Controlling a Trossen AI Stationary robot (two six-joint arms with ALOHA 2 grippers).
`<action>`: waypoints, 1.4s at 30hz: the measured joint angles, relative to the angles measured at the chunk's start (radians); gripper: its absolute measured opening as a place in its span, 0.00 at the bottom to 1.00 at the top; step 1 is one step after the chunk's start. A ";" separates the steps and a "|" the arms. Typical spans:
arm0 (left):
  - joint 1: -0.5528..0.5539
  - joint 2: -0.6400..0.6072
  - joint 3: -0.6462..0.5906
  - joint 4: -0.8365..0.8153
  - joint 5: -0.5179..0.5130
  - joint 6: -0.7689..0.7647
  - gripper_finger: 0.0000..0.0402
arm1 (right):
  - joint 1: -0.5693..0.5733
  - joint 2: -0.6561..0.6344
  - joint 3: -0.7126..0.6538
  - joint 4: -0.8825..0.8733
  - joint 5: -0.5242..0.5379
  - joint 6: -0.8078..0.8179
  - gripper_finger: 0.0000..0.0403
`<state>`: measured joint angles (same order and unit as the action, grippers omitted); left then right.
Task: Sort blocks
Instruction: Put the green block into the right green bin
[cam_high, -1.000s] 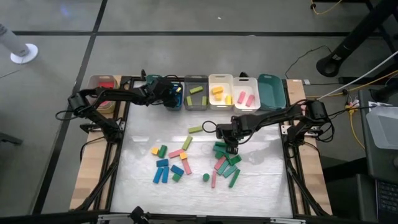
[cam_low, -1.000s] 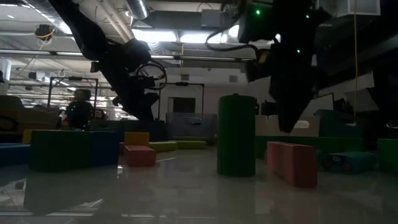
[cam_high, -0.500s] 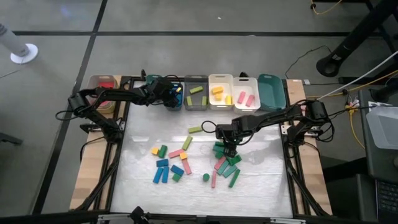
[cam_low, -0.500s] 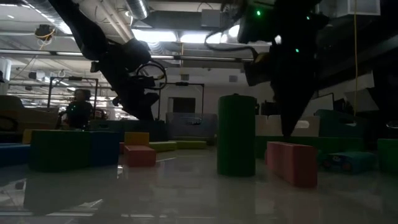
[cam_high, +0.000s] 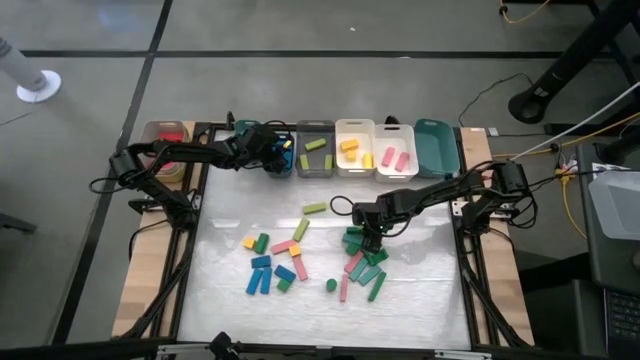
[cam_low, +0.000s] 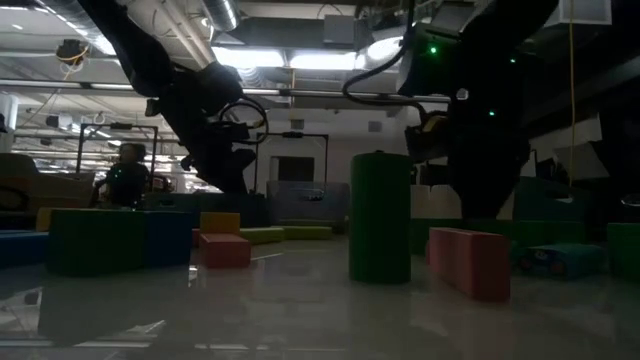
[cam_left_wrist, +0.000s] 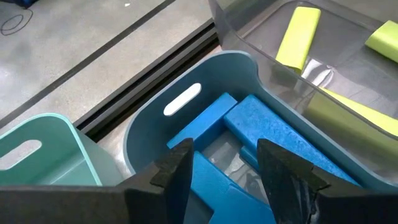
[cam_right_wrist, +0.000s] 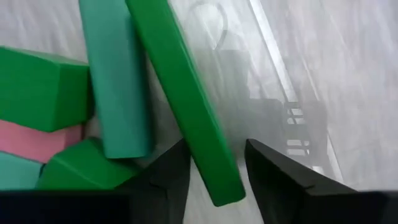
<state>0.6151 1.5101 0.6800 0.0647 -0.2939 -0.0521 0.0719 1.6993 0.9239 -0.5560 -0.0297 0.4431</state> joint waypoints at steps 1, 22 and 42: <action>0.000 0.000 0.000 0.000 0.000 0.000 0.41 | 0.000 0.000 -0.001 0.004 0.001 0.000 0.33; 0.001 -0.006 0.000 -0.011 0.000 -0.018 0.41 | -0.091 -0.018 0.277 -0.336 0.196 -0.198 0.15; 0.002 -0.228 0.000 -0.114 -0.006 0.026 0.41 | -0.553 -0.019 0.505 -0.761 0.659 -0.266 0.17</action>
<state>0.6170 1.2819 0.6804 -0.0491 -0.2996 -0.0258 -0.4814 1.6806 1.4284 -1.3165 0.6288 0.1769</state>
